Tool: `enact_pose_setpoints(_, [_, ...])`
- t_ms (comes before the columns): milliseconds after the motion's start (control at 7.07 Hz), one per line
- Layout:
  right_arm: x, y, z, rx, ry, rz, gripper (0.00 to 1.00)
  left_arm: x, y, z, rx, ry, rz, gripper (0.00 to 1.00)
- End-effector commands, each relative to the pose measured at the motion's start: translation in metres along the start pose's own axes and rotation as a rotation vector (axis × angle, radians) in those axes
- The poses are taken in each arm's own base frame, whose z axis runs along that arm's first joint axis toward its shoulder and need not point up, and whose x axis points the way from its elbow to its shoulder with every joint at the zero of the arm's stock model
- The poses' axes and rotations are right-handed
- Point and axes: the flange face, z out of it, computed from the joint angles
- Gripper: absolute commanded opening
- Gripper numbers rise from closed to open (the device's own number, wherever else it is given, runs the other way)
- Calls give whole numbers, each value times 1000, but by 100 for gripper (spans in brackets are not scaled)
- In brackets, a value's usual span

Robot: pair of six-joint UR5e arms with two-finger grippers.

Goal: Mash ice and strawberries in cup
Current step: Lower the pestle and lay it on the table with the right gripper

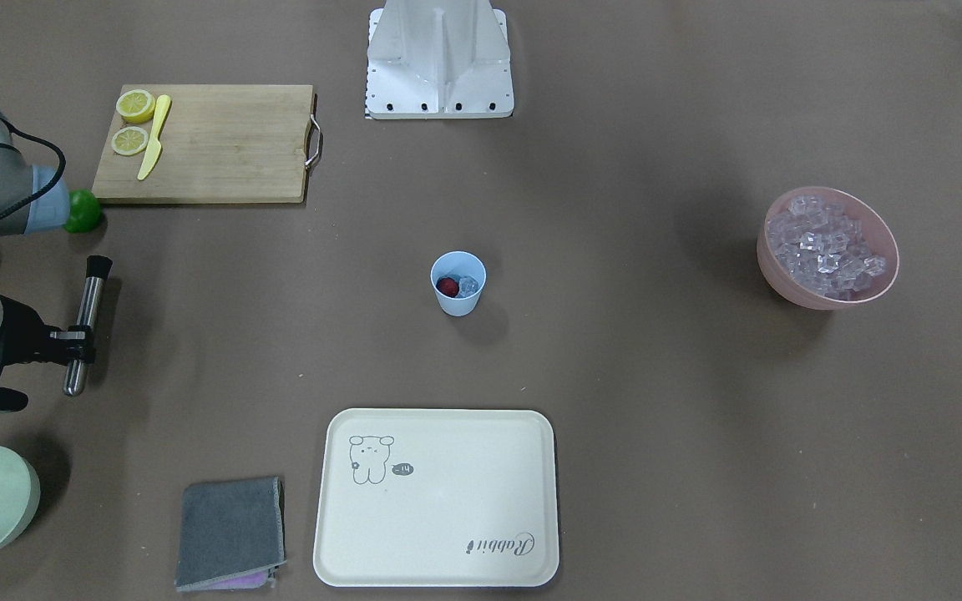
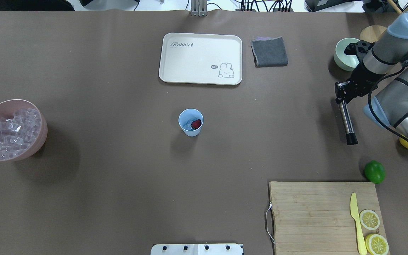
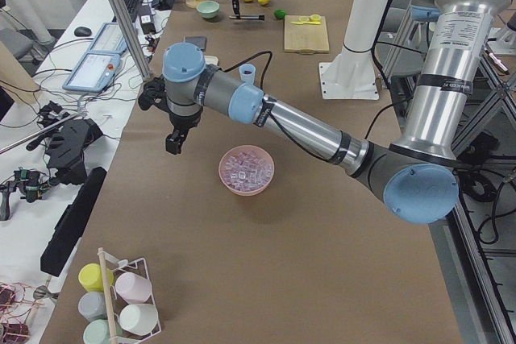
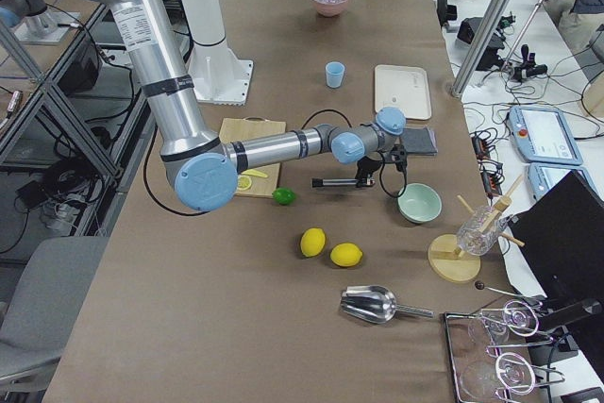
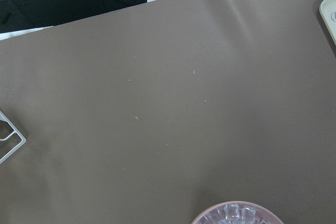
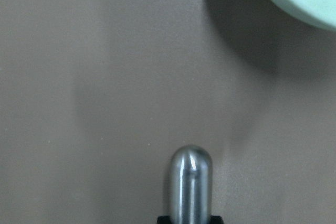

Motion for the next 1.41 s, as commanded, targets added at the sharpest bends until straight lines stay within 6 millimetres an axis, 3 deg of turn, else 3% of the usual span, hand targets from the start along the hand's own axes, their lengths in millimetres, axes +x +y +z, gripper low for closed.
enact_pose_setpoints(0, [0,-1,1,-1,3,1,30,0,0,0,-1,0,1,98])
enact_pose_setpoints(141, [-1,-1,0,1,2,-1,48,0,0,0,0,0,3,97])
enact_pose_setpoints(565, [-3,-1,-5,7,-4,-5,71,-1,0,0,-1,-5,3,98])
enact_pose_setpoints(707, [7,-5,-18,23,-16,10,81,1,-2,-1,3,-3,8,98])
enact_pose_setpoints(848, [17,-8,-33,43,-26,25,99,3,-3,-4,9,-7,14,97])
enact_pose_setpoints(1131, [52,-13,-88,108,-71,18,100,-2,-3,-1,4,-11,8,98])
enact_pose_setpoints(1272, [66,1,-106,138,-79,10,100,-4,-2,1,1,-11,5,98])
